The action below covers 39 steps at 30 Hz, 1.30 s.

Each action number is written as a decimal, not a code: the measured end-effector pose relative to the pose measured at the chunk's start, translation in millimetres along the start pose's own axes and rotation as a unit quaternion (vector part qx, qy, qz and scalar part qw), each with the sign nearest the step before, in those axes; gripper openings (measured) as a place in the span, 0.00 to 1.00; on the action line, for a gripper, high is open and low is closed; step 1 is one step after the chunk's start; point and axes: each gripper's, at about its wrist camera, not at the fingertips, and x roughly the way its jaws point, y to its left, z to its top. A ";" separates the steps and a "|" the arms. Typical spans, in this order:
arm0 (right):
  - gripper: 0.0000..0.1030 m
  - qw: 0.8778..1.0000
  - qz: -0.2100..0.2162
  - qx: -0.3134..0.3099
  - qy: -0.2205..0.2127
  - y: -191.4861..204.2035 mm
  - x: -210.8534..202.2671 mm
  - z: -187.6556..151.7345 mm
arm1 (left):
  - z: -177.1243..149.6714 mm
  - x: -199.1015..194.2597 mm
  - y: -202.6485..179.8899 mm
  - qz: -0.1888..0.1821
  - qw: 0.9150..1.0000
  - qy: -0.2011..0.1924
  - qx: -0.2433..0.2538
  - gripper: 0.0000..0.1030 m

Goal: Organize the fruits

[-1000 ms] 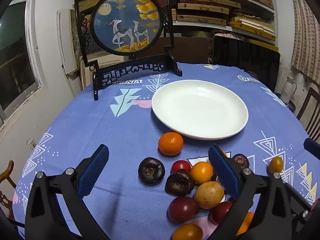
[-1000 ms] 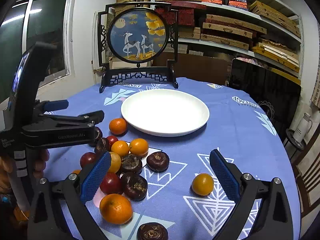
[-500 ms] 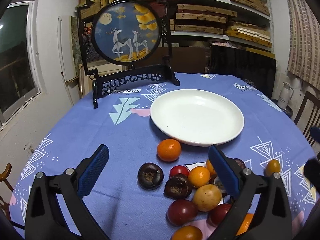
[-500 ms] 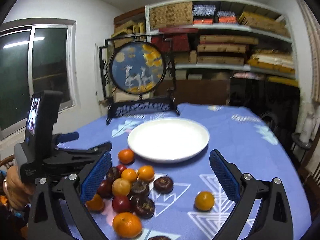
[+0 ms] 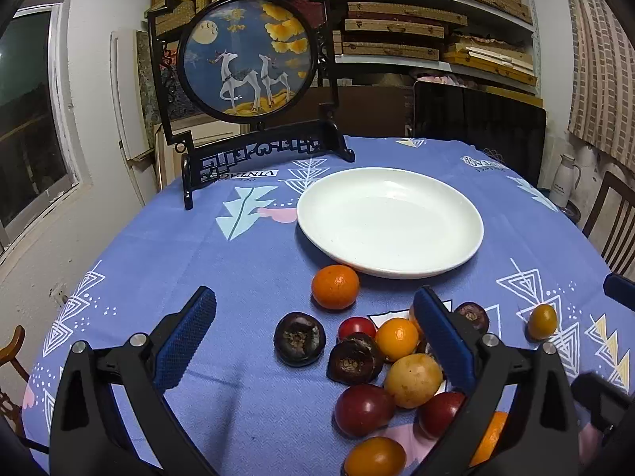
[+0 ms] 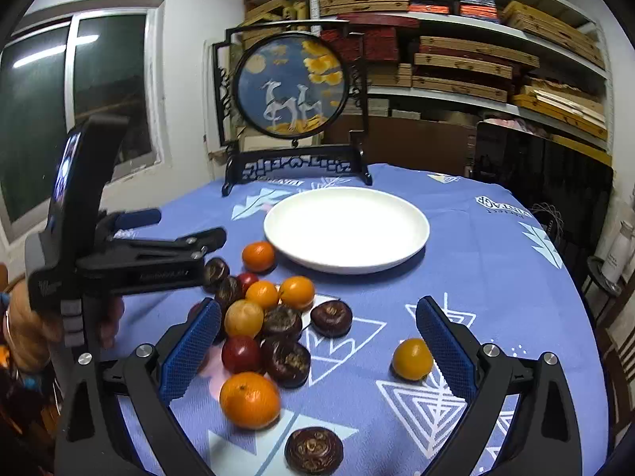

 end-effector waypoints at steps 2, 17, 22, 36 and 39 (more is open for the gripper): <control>0.97 1.000 0.000 -0.011 0.006 3.0 0.2 -2.4 | -0.3 0.9 0.3 0.000 1.000 0.002 0.002 0.95; 0.96 0.987 0.029 -0.030 0.158 -10.8 2.0 -48.5 | -46.5 -22.9 14.7 -0.069 0.993 0.039 0.090 0.95; 0.96 0.983 0.050 -0.018 0.175 -14.4 4.7 -59.1 | -69.9 -29.3 4.3 -0.118 0.981 0.072 0.135 0.95; 0.39 0.975 0.086 -0.038 0.200 -6.4 13.7 -58.7 | -77.6 8.7 -12.1 -0.188 0.961 0.173 0.109 0.35; 0.39 0.977 0.090 -0.028 0.190 -13.5 9.9 -49.0 | -72.6 11.0 -6.2 -0.194 0.958 0.184 0.100 0.35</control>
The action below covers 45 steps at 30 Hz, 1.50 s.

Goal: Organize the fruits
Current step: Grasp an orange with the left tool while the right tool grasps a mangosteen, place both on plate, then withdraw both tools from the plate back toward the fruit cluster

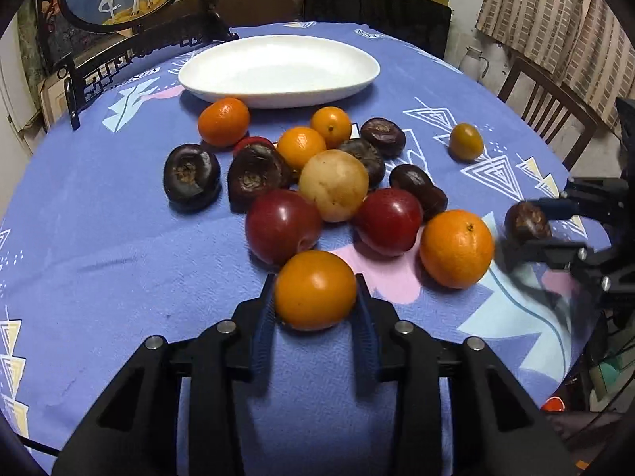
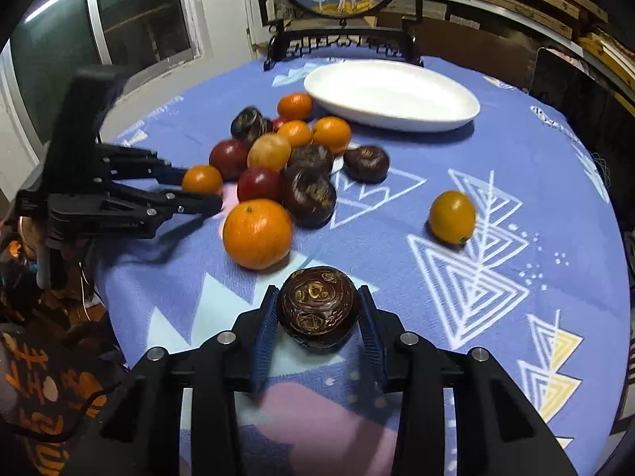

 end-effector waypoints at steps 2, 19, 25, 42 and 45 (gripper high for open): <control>0.39 1.000 -0.002 -0.004 -0.007 -5.2 -5.6 9.2 | 7.8 -9.7 2.6 -0.013 1.000 -0.008 0.001 0.35; 0.39 0.994 -0.050 0.077 -0.064 -95.5 78.4 209.8 | 223.6 43.8 38.9 0.123 0.989 -0.064 -0.055 0.36; 0.39 0.993 -0.047 0.102 -0.036 -116.8 127.0 230.1 | 238.2 85.4 63.8 0.142 0.986 -0.033 -0.080 0.37; 0.63 0.989 -0.072 0.127 -0.029 -132.8 141.3 233.5 | 226.1 91.2 90.0 0.172 0.980 -0.034 -0.094 0.68; 0.65 0.989 -0.074 0.123 -0.028 -127.7 128.8 222.6 | 212.2 79.1 83.4 0.170 0.981 -0.036 -0.083 0.72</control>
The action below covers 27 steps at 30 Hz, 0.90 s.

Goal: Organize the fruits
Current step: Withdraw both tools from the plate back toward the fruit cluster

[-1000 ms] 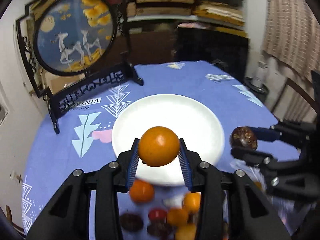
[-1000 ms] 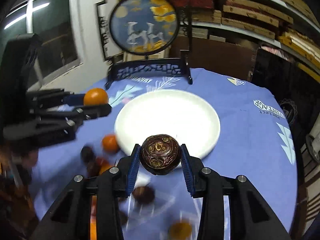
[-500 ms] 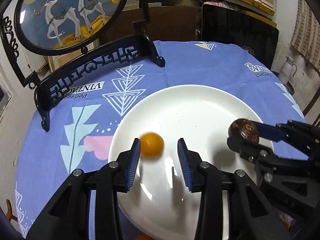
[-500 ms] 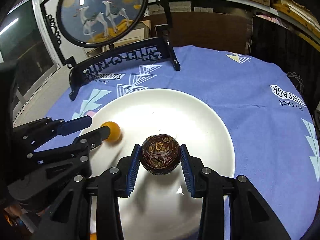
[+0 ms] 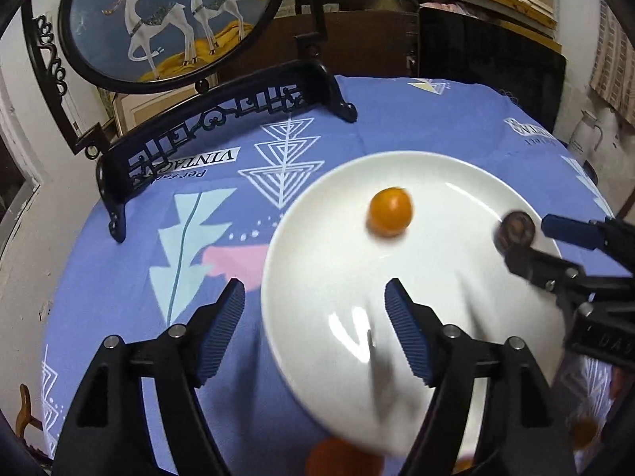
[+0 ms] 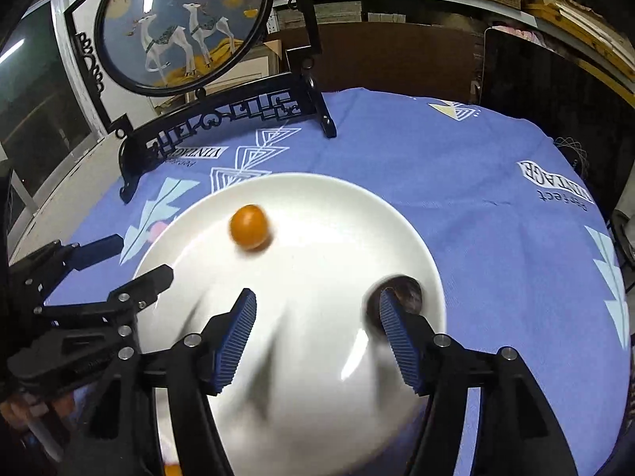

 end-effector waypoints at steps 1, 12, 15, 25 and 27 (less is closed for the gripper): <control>0.65 1.000 0.003 -0.001 0.002 0.8 -6.2 -5.4 | -6.1 -6.9 0.5 -0.001 1.000 -0.004 0.003 0.74; 0.80 0.992 0.097 -0.071 -0.023 38.9 -130.6 -147.5 | -92.7 -90.6 23.0 -0.055 0.998 -0.036 0.015 0.87; 0.81 0.990 0.108 -0.090 -0.022 50.9 -148.7 -181.8 | -115.3 -103.3 31.8 -0.063 0.997 -0.033 0.011 0.89; 0.81 0.988 0.122 -0.089 0.030 82.3 -119.7 -214.8 | -171.0 -132.9 50.3 -0.061 0.998 -0.022 0.021 0.89; 0.63 0.986 0.131 -0.092 0.037 87.6 -112.7 -216.8 | -178.1 -135.5 51.1 -0.064 0.997 -0.020 0.024 0.90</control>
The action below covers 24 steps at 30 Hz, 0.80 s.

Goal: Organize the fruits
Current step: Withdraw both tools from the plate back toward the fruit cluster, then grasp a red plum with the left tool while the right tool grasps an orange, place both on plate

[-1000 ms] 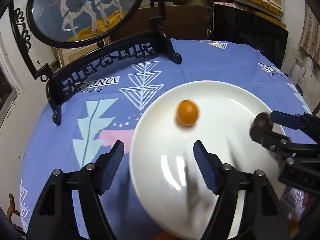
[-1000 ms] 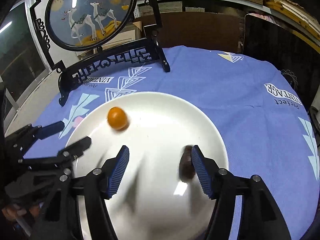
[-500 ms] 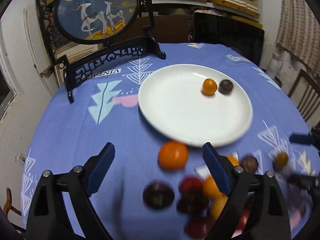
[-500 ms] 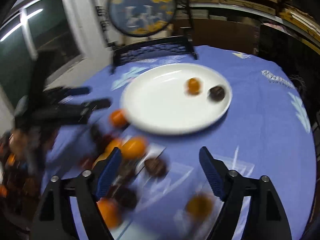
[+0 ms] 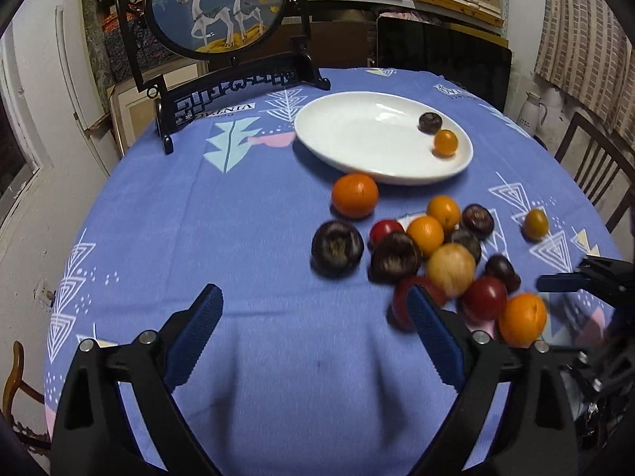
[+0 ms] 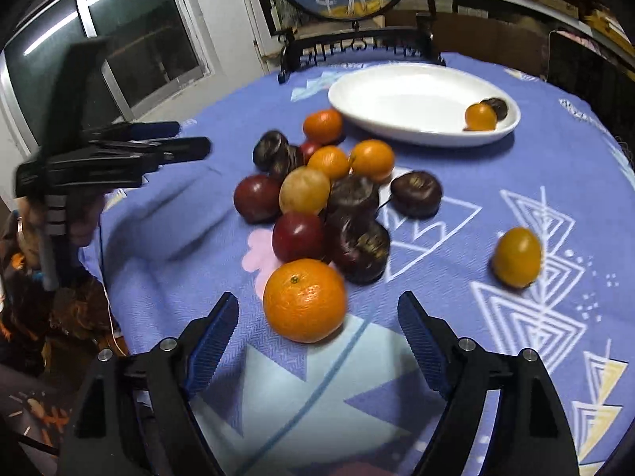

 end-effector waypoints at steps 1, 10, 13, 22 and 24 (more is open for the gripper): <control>0.51 1.000 0.009 -0.005 0.006 2.5 3.0 -1.6 | -3.4 -0.3 -1.6 0.000 1.000 0.003 0.003 0.90; 0.44 1.000 -0.009 0.010 -0.019 -14.5 -28.8 -18.8 | -16.2 23.9 -47.2 -0.036 0.997 0.025 0.069 0.90; 0.44 0.999 -0.010 0.027 -0.026 -24.2 -38.7 -21.6 | -16.6 36.2 -60.0 -0.037 0.995 0.032 0.090 0.90; 0.44 0.999 -0.004 0.035 -0.024 -28.0 -35.3 -21.7 | -4.9 62.8 -52.6 -0.062 0.994 0.057 0.066 0.61; 0.44 0.999 0.001 0.035 -0.022 -27.5 -32.1 -20.7 | -4.1 61.2 -55.2 -0.066 0.994 0.051 0.072 0.51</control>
